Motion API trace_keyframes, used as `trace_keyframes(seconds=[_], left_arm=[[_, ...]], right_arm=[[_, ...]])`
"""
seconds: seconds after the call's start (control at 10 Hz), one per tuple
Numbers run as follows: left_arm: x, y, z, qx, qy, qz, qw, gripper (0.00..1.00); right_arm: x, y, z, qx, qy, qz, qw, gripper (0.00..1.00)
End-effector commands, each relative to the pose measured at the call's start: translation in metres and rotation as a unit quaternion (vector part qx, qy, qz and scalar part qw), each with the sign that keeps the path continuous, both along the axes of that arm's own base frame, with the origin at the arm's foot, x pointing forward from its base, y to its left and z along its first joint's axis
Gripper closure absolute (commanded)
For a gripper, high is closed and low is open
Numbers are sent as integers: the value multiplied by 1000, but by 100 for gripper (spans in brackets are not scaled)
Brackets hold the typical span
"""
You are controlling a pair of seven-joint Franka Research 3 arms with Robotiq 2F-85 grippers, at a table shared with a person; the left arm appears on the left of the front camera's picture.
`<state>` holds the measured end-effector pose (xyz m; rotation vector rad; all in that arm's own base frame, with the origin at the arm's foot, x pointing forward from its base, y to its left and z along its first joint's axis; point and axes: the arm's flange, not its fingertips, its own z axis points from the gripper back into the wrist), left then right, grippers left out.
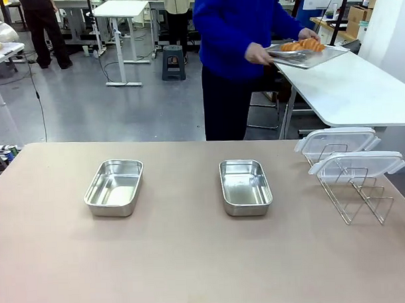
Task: Place the bread in airtight containers.
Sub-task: Lift both Airtight Container.
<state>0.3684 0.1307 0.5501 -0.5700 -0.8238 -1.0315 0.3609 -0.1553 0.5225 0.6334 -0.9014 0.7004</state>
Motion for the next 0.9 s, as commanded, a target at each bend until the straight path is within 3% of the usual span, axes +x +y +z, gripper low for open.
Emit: trace_keyframes(seconds=[0.0,0.8], left_arm=[[1,1,2,-7,-10,-8,1000,0],[1,1,2,-7,-10,-8,1000,0]], right_arm=[[5,-1,2,5,-18,6,1000,0],[5,-1,2,5,-18,6,1000,0]])
